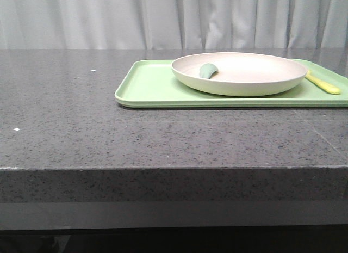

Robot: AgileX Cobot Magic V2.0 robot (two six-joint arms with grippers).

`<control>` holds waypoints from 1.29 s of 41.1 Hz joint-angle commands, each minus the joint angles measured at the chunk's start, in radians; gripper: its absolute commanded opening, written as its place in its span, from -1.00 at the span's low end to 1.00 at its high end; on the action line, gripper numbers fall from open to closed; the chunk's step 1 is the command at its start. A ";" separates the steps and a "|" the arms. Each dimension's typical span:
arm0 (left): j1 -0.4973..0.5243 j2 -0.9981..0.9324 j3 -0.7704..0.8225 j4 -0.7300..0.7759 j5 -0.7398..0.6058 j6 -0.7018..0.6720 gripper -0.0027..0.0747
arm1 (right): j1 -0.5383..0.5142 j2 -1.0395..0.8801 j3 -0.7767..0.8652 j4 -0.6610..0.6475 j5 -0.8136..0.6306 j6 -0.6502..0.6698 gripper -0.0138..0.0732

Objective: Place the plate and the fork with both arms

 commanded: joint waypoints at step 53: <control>0.000 0.005 -0.027 -0.006 -0.085 0.001 -0.98 | 0.000 -0.904 0.478 -0.010 -0.260 -0.011 -0.96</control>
